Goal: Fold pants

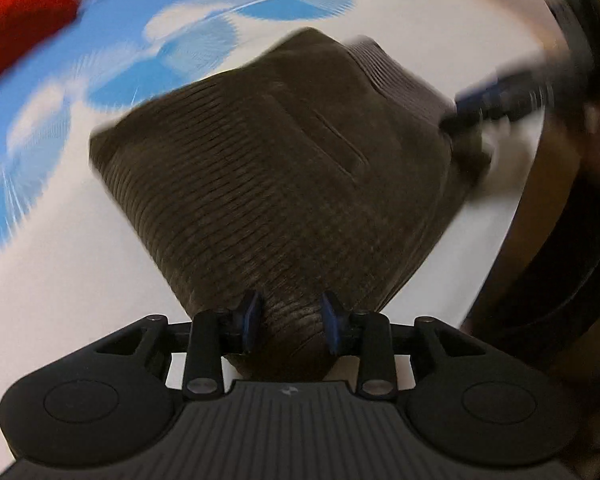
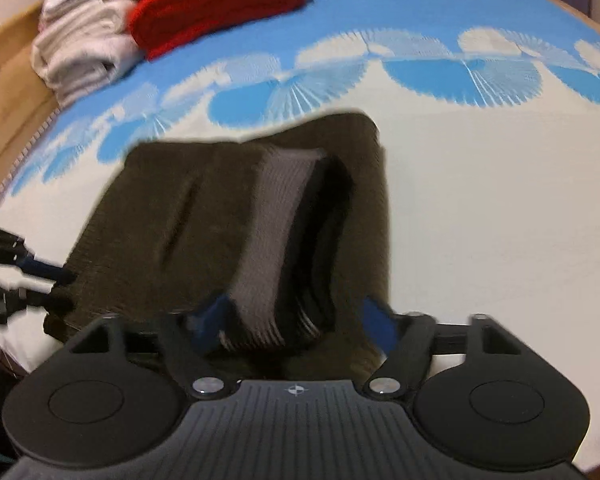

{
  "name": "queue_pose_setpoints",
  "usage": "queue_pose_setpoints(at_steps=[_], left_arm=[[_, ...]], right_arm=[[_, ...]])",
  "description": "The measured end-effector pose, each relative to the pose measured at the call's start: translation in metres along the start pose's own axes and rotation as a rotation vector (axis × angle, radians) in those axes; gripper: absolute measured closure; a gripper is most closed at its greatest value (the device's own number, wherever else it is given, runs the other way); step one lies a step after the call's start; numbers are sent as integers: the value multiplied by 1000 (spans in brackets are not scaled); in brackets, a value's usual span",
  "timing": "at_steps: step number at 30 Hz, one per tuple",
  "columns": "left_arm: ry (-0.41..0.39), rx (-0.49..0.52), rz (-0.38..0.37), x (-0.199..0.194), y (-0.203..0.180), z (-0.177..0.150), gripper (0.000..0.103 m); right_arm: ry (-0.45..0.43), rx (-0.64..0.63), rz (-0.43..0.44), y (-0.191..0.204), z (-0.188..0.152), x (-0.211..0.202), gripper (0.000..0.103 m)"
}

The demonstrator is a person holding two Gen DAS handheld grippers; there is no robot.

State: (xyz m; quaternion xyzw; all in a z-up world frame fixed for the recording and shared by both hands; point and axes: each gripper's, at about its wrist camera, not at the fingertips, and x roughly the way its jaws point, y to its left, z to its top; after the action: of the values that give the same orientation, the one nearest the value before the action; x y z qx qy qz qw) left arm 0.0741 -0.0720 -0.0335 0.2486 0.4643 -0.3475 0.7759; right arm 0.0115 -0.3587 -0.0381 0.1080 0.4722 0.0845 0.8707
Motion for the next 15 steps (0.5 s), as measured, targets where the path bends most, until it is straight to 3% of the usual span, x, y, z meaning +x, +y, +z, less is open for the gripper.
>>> queue_pose_setpoints(at_steps=[2,4,6,8,10,13,15], left_arm=[[10,-26,21,-1,-5,4,65],[32,-111,-7,-6,7,11,63],[38,-241,-30,-16,29,17,47],[-7,-327,-26,-26,52,23,22],[-52,-411,-21,-29,72,26,13],[-84,-613,-52,-13,106,18,8],[-13,-769,-98,8,127,16,8]], right_arm=[[10,14,-1,-4,-3,0,16],[-9,30,15,-6,-4,-5,16],[-38,63,29,-10,-2,-9,16],[-49,116,37,-18,1,-10,15],[-31,174,44,-26,4,-4,8],[16,254,94,-34,8,8,7],[25,273,95,-35,12,14,6]])
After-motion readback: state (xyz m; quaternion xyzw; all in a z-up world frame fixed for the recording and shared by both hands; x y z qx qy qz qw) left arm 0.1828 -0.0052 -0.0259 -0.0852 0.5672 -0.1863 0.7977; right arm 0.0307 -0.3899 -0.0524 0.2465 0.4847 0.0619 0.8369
